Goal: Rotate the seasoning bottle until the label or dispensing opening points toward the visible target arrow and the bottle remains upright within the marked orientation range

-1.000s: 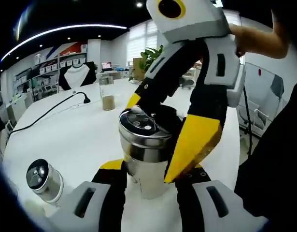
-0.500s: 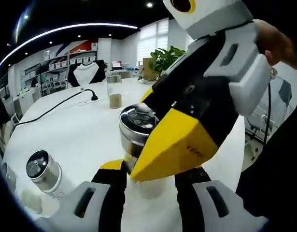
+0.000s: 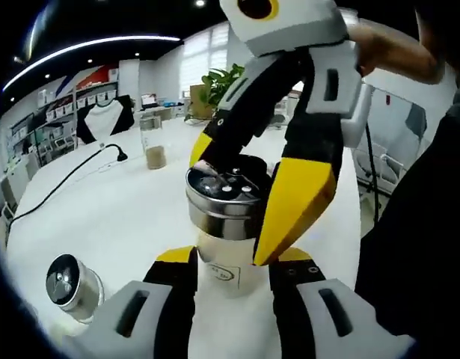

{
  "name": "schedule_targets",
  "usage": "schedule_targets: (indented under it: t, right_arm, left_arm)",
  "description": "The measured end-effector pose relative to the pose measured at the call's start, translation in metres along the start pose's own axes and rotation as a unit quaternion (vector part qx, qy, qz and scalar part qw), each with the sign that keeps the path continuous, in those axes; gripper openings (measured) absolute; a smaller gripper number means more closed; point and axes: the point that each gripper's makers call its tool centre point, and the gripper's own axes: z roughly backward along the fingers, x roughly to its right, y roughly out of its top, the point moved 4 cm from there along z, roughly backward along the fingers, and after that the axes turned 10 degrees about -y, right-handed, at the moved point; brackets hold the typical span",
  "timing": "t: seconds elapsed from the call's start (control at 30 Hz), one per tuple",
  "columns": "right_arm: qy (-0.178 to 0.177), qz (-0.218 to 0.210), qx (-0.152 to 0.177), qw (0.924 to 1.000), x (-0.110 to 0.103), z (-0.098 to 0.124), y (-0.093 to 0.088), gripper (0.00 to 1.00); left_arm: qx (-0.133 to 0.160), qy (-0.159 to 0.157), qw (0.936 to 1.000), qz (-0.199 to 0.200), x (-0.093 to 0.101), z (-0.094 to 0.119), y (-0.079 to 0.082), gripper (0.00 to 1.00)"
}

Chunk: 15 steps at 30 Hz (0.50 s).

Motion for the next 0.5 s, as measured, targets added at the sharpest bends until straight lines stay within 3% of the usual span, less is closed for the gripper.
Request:
schedule_targets:
  t: [0.2, 0.37, 0.5]
  right_arm:
    - [0.036, 0.052, -0.01, 0.998, -0.001, -0.0008, 0.0012, 0.39]
    - [0.072, 0.113, -0.022, 0.9908, -0.0025, -0.0012, 0.0006, 0.39]
    - [0.072, 0.127, -0.031, 0.9888, -0.0023, -0.0021, 0.0009, 0.4]
  left_arm:
    - [0.0, -0.032, 0.9993, -0.019, -0.0029, -0.003, 0.001, 0.41]
    - [-0.005, -0.049, 0.9983, -0.031, -0.003, -0.0052, 0.0023, 0.42]
    - [-0.005, -0.045, 0.9981, -0.042, -0.0028, -0.0062, 0.0025, 0.42]
